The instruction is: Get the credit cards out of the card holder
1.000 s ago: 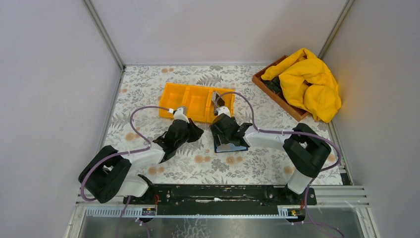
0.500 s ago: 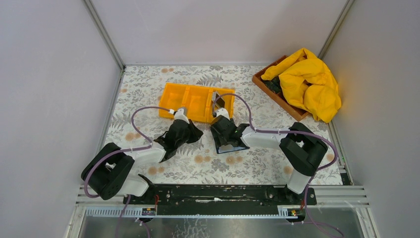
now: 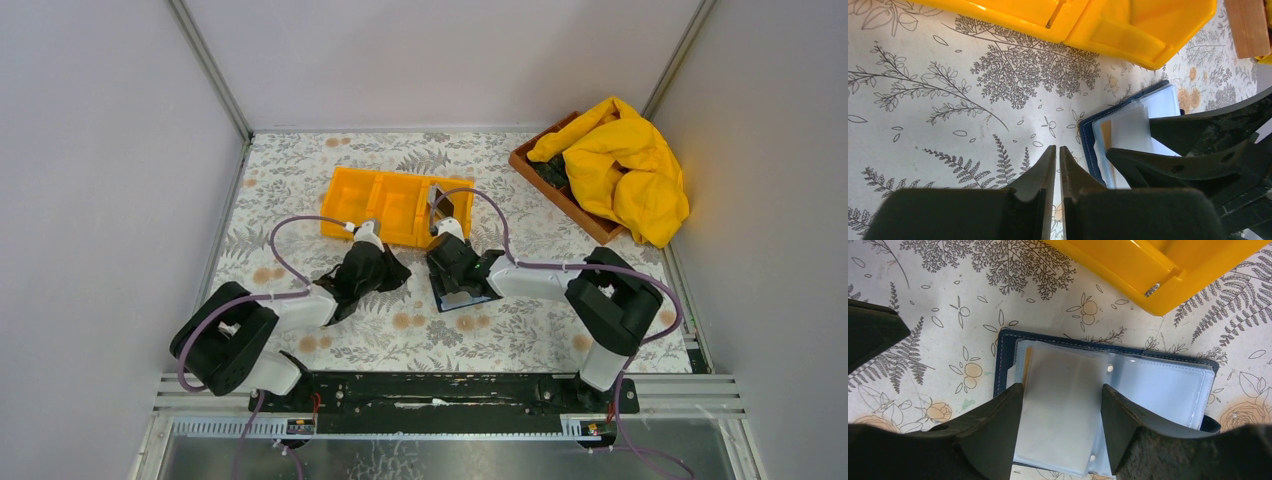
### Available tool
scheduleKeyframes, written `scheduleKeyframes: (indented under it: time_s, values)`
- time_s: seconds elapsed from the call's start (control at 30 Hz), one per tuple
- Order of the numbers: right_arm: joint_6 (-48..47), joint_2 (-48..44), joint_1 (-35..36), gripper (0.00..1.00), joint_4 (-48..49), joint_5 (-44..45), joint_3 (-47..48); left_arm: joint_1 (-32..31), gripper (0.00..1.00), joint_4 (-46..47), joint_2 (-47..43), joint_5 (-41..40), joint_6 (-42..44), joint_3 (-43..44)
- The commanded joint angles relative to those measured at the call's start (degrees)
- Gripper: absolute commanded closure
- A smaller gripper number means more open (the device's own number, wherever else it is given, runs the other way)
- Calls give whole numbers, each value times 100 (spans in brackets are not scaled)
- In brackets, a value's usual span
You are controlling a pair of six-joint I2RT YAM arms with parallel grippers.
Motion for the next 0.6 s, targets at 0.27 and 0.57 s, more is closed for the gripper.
scheduleKeyframes:
  time_s: [0.27,0.57]
  values:
    - [236,-666,-220,42,458,-771,-336,62,89,401,276,397,-20,91]
    - [453,-928,-693,45,873,-1751,-717,54,89,1149,432,1054,-34,-19]
